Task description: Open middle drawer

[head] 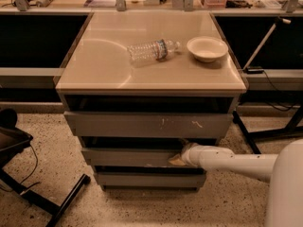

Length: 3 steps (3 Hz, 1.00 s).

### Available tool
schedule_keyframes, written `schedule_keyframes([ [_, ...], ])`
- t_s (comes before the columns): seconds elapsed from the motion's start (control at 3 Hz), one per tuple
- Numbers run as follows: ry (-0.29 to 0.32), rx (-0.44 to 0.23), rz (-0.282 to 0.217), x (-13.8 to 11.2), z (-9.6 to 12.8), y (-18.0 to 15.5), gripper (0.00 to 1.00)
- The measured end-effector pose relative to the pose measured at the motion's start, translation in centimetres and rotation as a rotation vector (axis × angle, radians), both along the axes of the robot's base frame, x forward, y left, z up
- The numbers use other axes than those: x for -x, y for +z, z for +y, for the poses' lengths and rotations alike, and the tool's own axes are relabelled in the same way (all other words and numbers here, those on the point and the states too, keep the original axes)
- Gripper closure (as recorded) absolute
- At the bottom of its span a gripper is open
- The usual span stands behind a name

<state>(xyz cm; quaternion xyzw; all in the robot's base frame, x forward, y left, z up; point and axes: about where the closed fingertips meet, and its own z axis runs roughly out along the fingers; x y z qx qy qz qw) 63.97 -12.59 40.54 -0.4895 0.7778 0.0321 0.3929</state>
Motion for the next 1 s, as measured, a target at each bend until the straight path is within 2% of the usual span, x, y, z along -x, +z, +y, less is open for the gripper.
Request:
schedule_keyframes([
  [0.67, 0.0, 0.0, 0.0, 0.0, 0.0, 0.4, 0.89],
  [1.0, -0.017, -0.009, -0.019, 1.8, -0.6, 0.8, 1.0],
])
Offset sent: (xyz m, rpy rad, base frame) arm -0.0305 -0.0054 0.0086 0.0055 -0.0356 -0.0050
